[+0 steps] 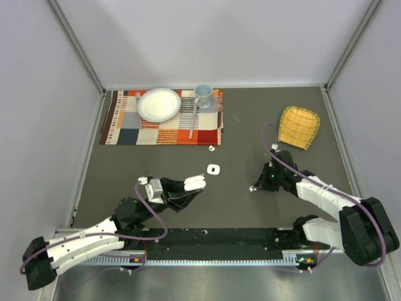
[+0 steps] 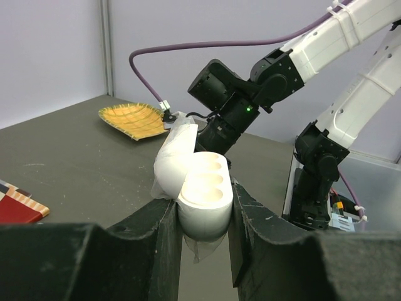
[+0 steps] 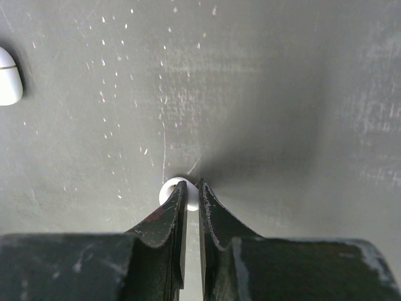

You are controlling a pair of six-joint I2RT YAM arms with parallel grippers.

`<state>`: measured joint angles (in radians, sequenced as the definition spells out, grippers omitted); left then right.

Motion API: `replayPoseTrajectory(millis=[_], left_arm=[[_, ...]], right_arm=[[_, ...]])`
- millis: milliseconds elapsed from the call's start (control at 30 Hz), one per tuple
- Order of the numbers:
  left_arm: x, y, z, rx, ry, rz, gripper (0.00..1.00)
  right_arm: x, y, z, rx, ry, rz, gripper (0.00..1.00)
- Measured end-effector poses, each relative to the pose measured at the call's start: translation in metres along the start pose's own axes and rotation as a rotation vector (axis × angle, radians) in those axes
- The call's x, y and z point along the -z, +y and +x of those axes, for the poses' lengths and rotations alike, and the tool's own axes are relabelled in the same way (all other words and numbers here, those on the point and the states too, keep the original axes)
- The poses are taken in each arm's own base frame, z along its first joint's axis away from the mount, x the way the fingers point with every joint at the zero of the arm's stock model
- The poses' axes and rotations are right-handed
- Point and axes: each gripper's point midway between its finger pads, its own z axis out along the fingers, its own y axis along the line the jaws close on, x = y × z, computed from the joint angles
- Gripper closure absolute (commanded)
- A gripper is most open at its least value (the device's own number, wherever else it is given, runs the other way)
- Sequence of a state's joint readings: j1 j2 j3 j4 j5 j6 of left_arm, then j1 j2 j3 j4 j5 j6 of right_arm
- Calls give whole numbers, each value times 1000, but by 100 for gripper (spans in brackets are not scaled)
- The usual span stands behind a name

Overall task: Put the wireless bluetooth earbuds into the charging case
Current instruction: Pick up the right earbud from the center of the board.

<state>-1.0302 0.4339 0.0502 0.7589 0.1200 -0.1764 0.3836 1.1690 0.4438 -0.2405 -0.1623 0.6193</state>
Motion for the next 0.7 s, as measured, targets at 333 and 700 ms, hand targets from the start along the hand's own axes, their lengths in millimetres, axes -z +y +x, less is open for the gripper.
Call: replayPoseTrajectory(millis=[333,700], left_arm=[[0,0,0,5,0,0,100],[0,0,0,5,1,0,100]], right_arm=[[10,-5,14,-62,-23,-18,87],[10,-5,18,-68,-15,-23,82]])
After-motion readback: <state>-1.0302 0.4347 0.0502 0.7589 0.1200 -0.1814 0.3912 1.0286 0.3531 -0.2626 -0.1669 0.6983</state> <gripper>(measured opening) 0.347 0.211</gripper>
